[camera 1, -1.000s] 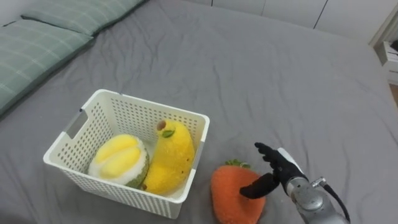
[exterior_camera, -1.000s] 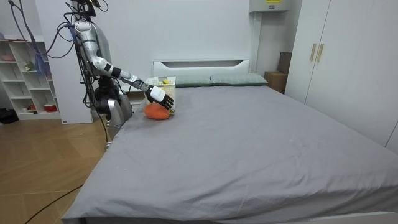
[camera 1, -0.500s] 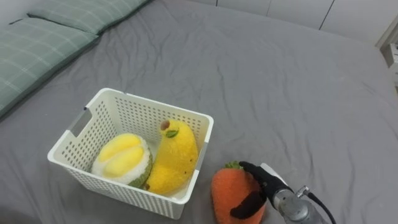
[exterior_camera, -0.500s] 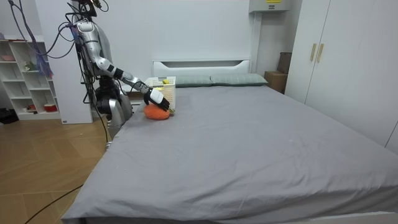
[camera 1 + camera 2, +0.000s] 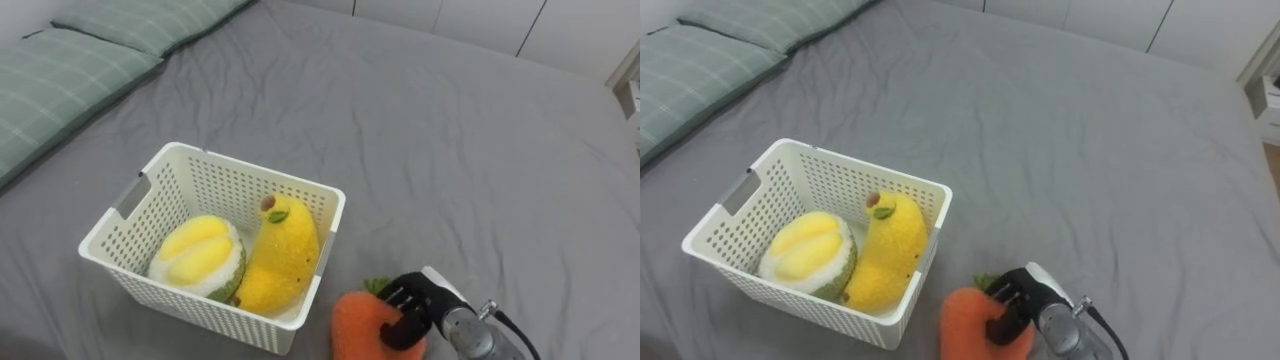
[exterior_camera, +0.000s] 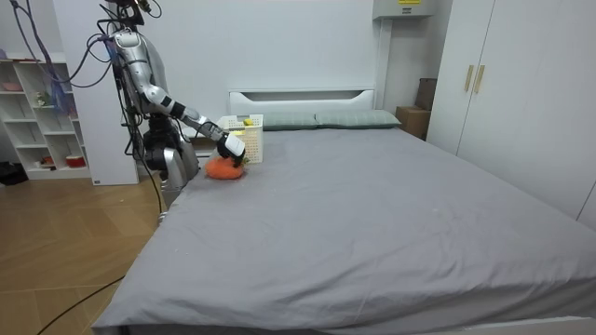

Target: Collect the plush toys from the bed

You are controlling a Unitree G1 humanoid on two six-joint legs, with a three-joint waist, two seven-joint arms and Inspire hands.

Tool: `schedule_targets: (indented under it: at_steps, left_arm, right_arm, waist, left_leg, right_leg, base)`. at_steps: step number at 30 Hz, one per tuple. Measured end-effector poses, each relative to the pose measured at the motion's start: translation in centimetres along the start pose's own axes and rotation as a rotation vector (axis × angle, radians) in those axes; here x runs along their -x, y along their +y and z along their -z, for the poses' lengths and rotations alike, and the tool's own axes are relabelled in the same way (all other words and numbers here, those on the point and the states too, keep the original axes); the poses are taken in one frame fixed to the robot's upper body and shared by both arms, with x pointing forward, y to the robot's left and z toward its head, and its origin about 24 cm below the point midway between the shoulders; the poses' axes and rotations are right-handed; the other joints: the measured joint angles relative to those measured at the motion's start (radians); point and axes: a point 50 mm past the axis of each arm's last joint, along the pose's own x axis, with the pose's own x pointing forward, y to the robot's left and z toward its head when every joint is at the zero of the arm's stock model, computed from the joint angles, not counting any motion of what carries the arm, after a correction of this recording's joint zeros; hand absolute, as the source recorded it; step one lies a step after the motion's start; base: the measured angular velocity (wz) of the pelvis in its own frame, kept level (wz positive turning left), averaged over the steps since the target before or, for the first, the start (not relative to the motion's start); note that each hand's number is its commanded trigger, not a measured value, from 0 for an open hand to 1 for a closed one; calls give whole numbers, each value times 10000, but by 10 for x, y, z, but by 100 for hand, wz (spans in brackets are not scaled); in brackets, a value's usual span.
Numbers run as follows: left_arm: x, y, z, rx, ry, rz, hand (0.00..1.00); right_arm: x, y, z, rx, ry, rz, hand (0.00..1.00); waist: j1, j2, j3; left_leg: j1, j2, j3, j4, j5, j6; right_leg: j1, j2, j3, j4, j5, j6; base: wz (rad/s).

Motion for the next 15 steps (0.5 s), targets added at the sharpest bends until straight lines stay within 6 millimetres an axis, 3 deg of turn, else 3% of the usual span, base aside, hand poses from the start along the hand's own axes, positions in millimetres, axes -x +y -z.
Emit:
schedule_targets:
  at_steps: [15]
  left_arm:
    - [1, -2, -4, -159, -162, 50, 0]
  right_arm:
    - [0, 1, 3, -190, 150, 125, 100]
  waist:
    - [-98, 26, 17]
  left_leg:
    - [-88, -56, -214, 160, -43, 20]
  right_leg:
    - [62, -43, -241, 41, 4, 3]
  base:
    - [4]
